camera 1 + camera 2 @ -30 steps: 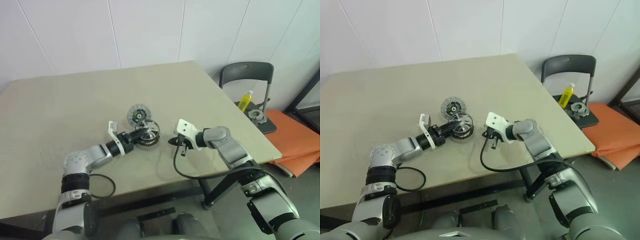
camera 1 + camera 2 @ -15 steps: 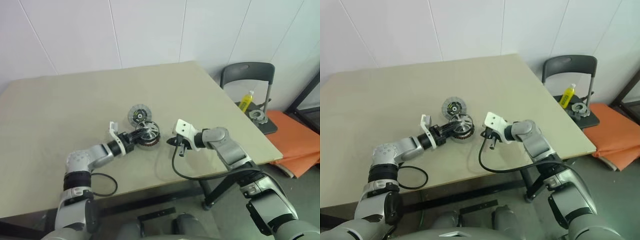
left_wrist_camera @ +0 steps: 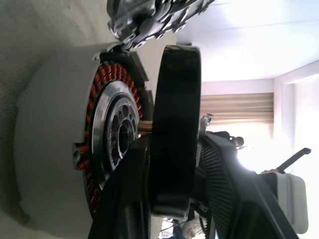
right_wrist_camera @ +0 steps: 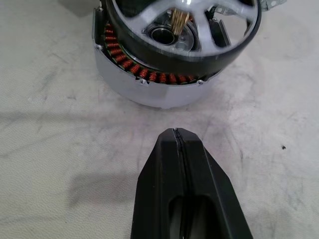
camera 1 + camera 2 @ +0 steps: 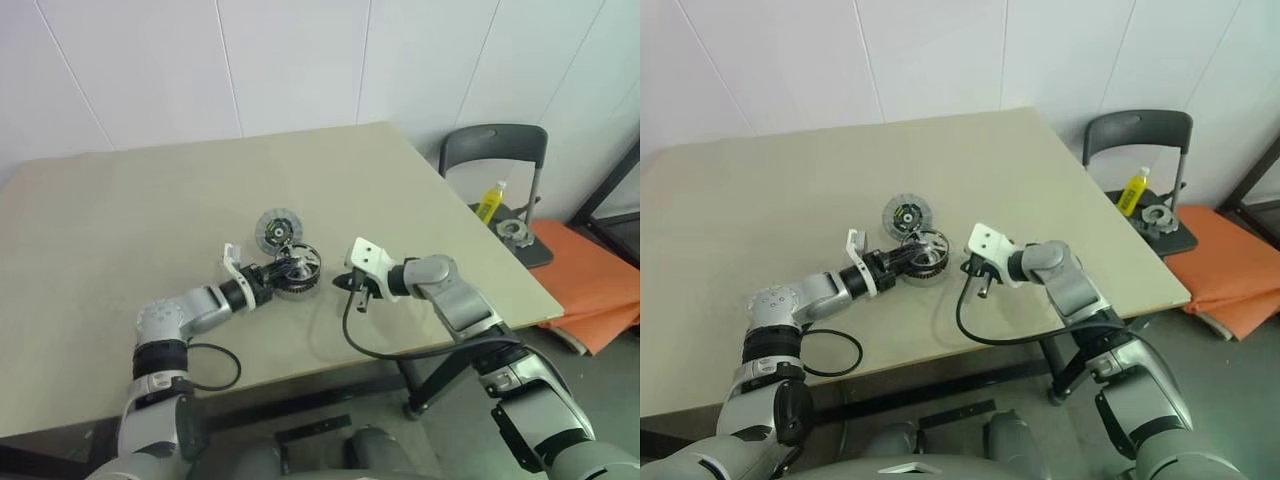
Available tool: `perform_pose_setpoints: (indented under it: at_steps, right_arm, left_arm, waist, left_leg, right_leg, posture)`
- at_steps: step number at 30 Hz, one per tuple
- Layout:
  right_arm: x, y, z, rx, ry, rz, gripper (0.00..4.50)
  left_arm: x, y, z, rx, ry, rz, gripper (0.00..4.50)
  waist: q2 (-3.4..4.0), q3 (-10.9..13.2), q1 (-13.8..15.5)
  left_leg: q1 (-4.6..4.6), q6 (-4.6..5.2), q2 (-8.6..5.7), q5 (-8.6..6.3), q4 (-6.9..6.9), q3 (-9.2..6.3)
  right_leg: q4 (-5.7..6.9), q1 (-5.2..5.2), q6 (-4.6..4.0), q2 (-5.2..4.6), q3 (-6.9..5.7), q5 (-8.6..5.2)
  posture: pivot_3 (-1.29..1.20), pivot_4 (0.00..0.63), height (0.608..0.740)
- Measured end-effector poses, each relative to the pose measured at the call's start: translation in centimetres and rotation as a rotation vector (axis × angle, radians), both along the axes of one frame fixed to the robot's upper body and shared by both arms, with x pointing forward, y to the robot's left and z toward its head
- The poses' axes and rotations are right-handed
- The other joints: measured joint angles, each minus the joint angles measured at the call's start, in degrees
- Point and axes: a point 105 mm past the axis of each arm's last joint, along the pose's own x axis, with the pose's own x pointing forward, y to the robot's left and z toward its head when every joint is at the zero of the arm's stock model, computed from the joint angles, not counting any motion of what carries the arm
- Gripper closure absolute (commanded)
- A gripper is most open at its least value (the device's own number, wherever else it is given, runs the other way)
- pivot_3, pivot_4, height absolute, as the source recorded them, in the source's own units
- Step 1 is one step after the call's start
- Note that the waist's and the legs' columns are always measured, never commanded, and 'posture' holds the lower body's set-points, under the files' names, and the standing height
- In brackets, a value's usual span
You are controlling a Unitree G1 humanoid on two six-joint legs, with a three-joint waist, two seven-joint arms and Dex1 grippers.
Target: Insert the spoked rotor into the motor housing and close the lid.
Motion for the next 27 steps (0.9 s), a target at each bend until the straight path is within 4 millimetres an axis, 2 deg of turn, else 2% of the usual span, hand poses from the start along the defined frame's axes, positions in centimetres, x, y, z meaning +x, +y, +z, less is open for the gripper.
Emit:
perform_pose_setpoints:
  at_steps: [12,27]
  right_arm:
    - [0.1,-0.2,-0.3,-0.003,0.007,-0.010,4.50]
    - [0.1,-0.1,-0.3,0.000,0.000,-0.006,4.50]
  left_arm:
    - [-0.5,0.5,0.2,0.035,0.029,0.029,3.37]
    - [-0.2,0.9,0.0,-0.012,0.046,0.079,3.37]
  waist:
    - [-0.01,0.0,0.1]
    - [-0.03,0.0,0.0]
  left_leg:
    - [0.01,0.00,0.00,0.00,0.01,0.00]
    - [0.18,0.00,0.00,0.00,0.01,0.01]
  right_leg:
    - [0.01,0.01,0.01,0.00,0.01,0.01]
    - [0.01,0.17,0.00,0.00,0.01,0.00]
  posture:
    - [0.00,0.000,0.740]
    - [0.00,0.000,0.740]
